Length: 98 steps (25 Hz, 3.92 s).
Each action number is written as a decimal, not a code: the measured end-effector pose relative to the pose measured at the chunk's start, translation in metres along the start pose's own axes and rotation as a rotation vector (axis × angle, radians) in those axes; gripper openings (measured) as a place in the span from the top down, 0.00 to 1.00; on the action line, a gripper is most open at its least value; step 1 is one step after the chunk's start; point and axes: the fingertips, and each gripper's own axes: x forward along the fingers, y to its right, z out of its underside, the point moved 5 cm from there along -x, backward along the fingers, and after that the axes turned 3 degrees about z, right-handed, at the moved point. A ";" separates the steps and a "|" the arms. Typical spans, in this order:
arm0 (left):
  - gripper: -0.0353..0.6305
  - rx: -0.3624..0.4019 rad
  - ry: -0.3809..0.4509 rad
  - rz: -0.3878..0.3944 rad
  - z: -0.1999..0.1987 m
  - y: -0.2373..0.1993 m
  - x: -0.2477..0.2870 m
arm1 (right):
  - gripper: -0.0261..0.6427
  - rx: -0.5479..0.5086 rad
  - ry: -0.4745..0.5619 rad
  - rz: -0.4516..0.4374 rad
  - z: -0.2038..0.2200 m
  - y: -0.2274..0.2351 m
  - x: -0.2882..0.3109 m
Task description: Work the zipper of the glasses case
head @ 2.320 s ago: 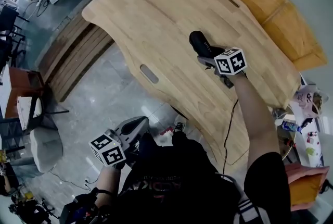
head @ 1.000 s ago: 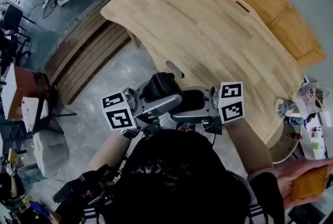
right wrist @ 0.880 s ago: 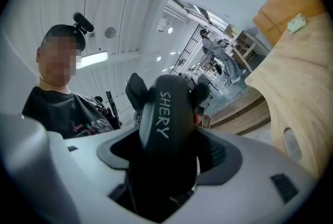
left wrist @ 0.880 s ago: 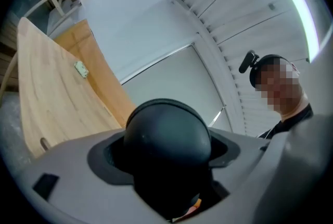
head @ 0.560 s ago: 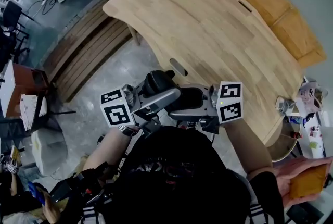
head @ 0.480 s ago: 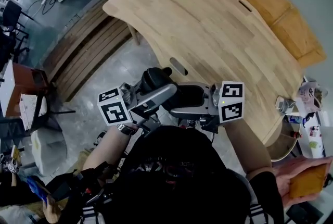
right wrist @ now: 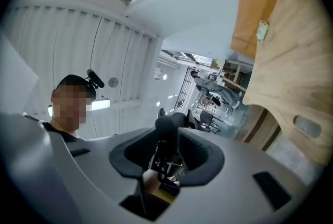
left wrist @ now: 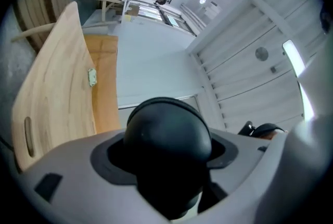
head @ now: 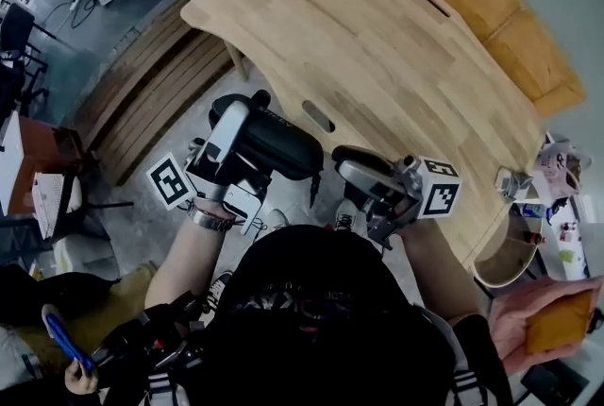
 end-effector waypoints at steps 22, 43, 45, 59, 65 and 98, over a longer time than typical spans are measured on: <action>0.41 0.050 0.058 -0.052 0.008 0.000 -0.008 | 0.90 0.147 0.087 -0.005 0.028 0.001 0.001; 0.41 0.496 -0.219 -0.154 0.041 0.019 -0.004 | 0.94 -0.179 -0.087 0.256 0.036 0.002 -0.024; 0.41 0.529 -0.221 -0.161 0.044 0.020 -0.004 | 0.94 -0.181 -0.087 0.267 0.038 0.002 -0.026; 0.41 0.902 -0.246 -0.224 0.051 0.032 -0.002 | 0.94 -0.079 -0.029 0.184 0.045 -0.003 -0.004; 0.41 1.012 -0.319 -0.237 0.052 0.029 -0.003 | 0.94 -0.012 0.005 0.135 0.042 -0.003 0.011; 0.31 0.967 -0.390 -0.141 0.038 0.017 -0.035 | 0.94 0.273 0.170 -0.106 0.007 -0.017 0.042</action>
